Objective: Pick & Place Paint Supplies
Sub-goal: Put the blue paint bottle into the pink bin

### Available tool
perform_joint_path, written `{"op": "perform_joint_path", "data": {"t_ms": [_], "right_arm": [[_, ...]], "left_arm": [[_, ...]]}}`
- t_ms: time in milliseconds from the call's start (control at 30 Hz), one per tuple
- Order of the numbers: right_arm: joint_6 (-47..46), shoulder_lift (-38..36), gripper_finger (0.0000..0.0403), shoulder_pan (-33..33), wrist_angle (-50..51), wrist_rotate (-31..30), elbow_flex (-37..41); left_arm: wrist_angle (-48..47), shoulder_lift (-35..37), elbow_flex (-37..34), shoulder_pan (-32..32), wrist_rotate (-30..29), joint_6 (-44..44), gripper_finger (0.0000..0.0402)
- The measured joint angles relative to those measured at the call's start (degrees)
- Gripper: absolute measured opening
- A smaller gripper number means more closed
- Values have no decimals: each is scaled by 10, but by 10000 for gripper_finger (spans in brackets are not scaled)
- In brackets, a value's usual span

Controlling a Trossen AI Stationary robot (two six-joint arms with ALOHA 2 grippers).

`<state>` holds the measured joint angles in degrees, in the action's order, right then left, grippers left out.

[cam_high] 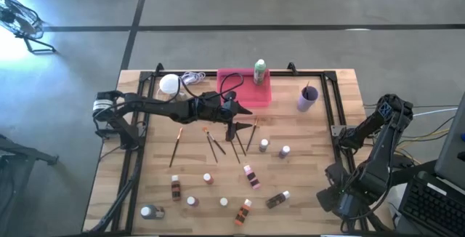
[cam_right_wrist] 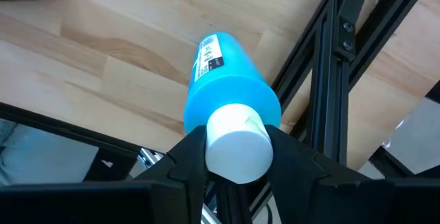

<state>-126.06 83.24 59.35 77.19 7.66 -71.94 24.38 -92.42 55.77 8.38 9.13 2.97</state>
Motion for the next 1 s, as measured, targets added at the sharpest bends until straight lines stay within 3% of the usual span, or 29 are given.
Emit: {"op": "perform_joint_path", "data": {"t_ms": [767,1000], "right_arm": [[59,-47,116,-22,83,-5,0],[118,-100,116,-63,115,-93,2]], "left_arm": [[0,0,0,0,0,0,238],[0,0,0,0,0,0,238]]}}
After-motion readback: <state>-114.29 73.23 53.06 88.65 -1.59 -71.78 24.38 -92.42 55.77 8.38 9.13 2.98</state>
